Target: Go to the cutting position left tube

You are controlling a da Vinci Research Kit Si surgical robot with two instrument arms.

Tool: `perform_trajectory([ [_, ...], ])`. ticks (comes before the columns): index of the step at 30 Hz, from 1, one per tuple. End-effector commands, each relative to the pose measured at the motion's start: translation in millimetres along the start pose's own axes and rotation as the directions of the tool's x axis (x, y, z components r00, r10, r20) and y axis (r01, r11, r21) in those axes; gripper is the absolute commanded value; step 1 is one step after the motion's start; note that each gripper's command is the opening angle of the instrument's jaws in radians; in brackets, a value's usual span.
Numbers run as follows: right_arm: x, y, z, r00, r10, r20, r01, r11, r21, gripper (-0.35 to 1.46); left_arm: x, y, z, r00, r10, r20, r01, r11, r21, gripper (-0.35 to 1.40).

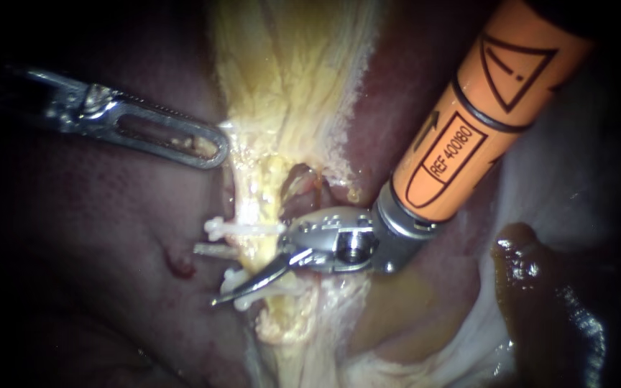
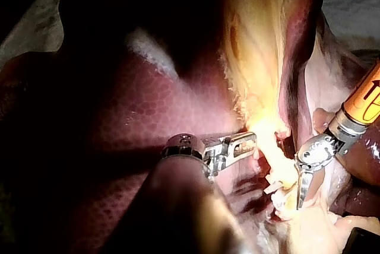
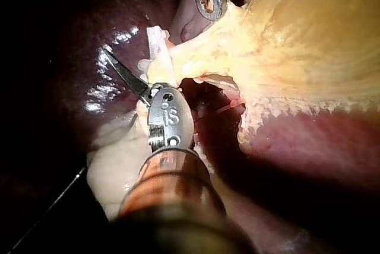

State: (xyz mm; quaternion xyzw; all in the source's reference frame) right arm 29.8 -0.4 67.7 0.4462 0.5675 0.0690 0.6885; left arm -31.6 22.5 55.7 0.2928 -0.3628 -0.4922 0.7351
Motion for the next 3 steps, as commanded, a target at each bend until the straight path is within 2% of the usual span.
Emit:
perform_trajectory([
  [1, 0.0, 0.0, 0.0, 1.000, 0.000, 0.000, 0.000, 1.000, 0.000, 1.36, 0.0, 0.0, 0.0, 1.0000, 0.000, 0.000, 0.000, 1.000, 0.000, -0.35],
  [3, 0.0, 0.1, 0.0, 1.000, 0.000, 0.000, 0.000, 1.000, -0.001, 1.36, 0.0, 0.0, 0.0, 1.0000, 0.000, 0.000, 0.000, 1.000, 0.000, -0.35],
])
